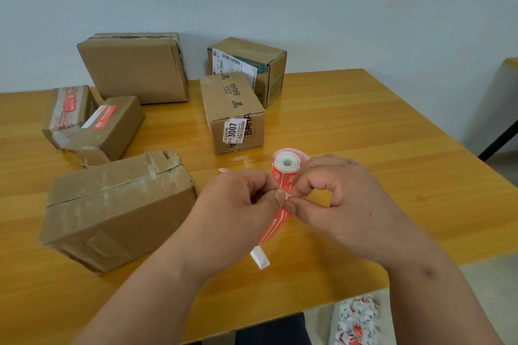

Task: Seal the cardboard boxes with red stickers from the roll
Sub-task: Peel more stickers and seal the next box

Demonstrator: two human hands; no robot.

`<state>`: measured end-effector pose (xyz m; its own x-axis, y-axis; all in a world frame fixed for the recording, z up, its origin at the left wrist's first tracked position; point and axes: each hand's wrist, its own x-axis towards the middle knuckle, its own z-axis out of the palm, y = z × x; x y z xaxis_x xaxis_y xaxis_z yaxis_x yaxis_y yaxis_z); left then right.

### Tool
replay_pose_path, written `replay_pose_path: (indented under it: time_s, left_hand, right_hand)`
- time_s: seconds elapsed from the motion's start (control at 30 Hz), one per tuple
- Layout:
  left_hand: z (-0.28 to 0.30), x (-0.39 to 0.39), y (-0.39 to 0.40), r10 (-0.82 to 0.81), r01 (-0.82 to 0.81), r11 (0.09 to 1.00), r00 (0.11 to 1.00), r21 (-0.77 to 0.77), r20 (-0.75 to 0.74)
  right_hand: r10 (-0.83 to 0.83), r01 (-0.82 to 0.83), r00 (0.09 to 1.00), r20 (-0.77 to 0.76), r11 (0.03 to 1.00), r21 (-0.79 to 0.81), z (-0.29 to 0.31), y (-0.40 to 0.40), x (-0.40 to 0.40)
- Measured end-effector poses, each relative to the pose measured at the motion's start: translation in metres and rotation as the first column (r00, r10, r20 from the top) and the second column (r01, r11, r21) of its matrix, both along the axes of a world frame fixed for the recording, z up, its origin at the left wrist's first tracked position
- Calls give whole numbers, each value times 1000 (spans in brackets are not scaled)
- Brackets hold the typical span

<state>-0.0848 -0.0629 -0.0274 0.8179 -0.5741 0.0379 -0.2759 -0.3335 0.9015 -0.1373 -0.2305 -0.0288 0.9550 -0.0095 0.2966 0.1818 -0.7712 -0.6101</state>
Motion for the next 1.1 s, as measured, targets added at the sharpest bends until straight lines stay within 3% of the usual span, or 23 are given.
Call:
replay_pose_path:
  time_s: [0.27,0.53,0.7,0.93,1.1]
  left_hand:
    - [-1,0,-1,43,-49,997,994,-55,-97]
    - [2,2,1,2,-1,1000,997,20,-81]
    - [7,4,4,-1,-9,998,987,-67,-158]
    - [4,7,6,-1,-2,1000,995,-29,-100]
    - [2,6,5,44,-52,997,991,-56,-127]
  right_hand:
    - [-6,6,1000,-2,1000,-15,4,3,0]
    - [-19,15,996,-87,999,-45,11,0,-1]
    - [-42,39,996,-74,998,-47,16,1,0]
    - [-35,34,995,-91,999,-4,19,6,1]
    - [-23,15,997,-75,995,-97,13,6,7]
